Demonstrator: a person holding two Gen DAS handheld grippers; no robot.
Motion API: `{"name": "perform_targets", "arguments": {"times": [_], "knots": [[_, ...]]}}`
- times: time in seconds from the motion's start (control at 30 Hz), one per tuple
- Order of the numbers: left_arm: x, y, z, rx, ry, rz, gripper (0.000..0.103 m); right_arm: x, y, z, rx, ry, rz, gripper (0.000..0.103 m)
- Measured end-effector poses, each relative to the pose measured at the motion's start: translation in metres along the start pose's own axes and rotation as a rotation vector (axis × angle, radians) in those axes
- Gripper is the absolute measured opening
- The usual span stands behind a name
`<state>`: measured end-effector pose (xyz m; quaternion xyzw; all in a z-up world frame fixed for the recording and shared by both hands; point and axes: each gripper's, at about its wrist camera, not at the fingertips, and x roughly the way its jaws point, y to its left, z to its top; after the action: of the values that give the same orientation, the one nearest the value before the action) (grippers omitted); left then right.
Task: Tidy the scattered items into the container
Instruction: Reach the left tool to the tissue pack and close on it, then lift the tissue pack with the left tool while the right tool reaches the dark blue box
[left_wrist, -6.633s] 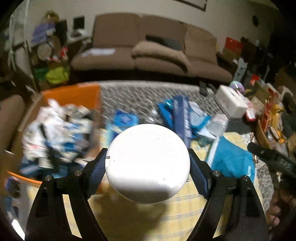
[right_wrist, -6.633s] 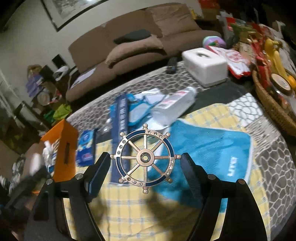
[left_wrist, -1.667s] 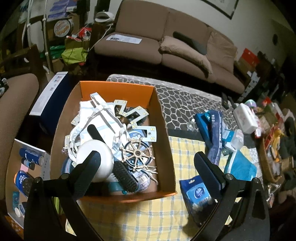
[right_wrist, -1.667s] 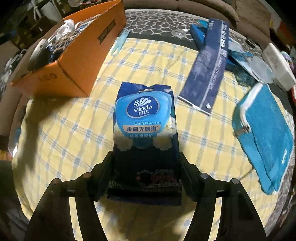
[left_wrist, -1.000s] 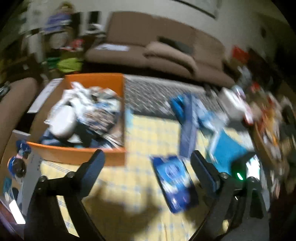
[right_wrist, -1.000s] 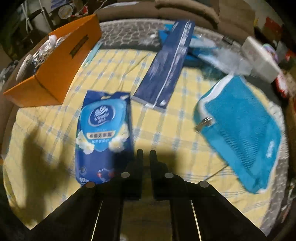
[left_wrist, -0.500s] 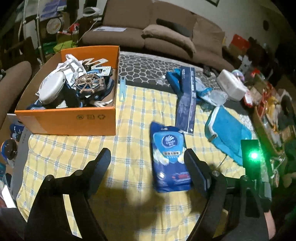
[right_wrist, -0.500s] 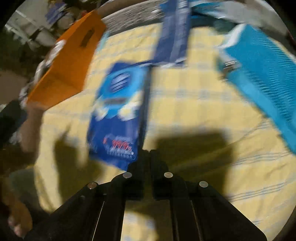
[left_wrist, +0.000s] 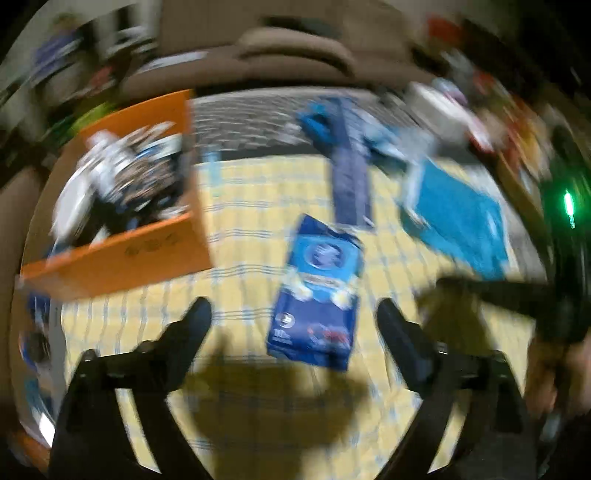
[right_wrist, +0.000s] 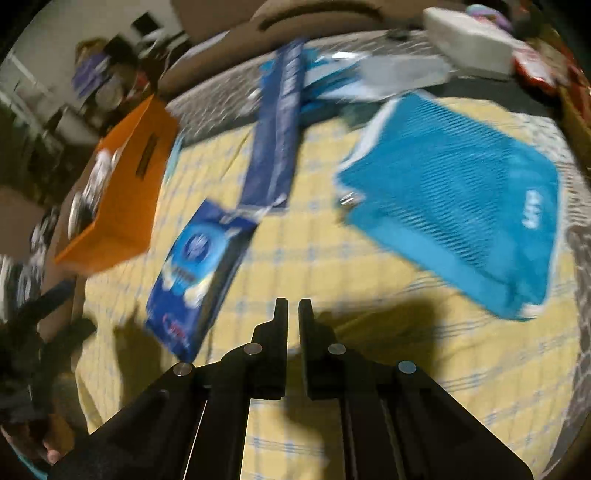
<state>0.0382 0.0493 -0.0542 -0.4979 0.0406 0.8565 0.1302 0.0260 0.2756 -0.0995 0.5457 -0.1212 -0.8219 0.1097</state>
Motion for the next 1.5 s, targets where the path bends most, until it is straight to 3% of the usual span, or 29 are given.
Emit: {"name": "perform_targets", "arguments": {"times": [0.07, 0.13, 0.2, 0.33, 0.5, 0.6, 0.7, 0.77, 0.83, 0.93, 1.23, 1.5], "knots": [[-0.001, -0.008, 0.000, 0.129, 0.028, -0.029, 0.098, -0.005, -0.009, 0.003, 0.024, -0.020, -0.007, 0.019], [0.004, -0.006, 0.001, 0.164, 0.071, -0.040, 0.098, -0.006, -0.014, 0.008, 0.048, -0.033, -0.015, 0.023], [0.014, 0.007, 0.005, 0.116, 0.115, -0.093, 0.098, -0.013, -0.020, 0.007, 0.054, -0.049, -0.010, 0.028], [0.051, 0.037, 0.013, -0.030, 0.237, -0.196, 0.099, -0.011, -0.018, 0.008, 0.043, -0.075, -0.026, 0.067], [0.084, 0.040, 0.017, -0.155, 0.274, -0.296, 0.099, -0.004, -0.020, 0.011, 0.047, -0.073, -0.028, 0.069], [0.104, 0.016, 0.024, -0.105, 0.284, -0.254, 0.099, -0.008, -0.023, 0.015, 0.061, -0.086, -0.023, 0.072], [0.128, -0.022, 0.026, 0.053, 0.304, -0.085, 0.099, -0.016, -0.025, 0.020, 0.071, -0.115, -0.021, 0.075], [0.148, -0.041, 0.021, 0.093, 0.335, 0.010, 0.103, -0.021, -0.027, 0.023, 0.080, -0.138, -0.025, 0.077], [0.146, -0.047, 0.019, 0.070, 0.260, 0.032, 0.098, -0.024, -0.029, 0.025, 0.076, -0.149, -0.036, 0.077], [0.137, -0.047, 0.022, 0.044, 0.212, 0.038, 0.066, -0.023, -0.034, 0.026, 0.071, -0.148, -0.065, 0.077], [0.115, -0.019, 0.017, -0.038, 0.169, 0.014, 0.065, -0.024, -0.047, 0.021, 0.065, -0.145, -0.069, 0.077], [0.035, 0.005, 0.025, -0.070, -0.053, 0.041, 0.065, -0.022, -0.055, 0.015, 0.037, -0.158, -0.099, 0.077]]}}
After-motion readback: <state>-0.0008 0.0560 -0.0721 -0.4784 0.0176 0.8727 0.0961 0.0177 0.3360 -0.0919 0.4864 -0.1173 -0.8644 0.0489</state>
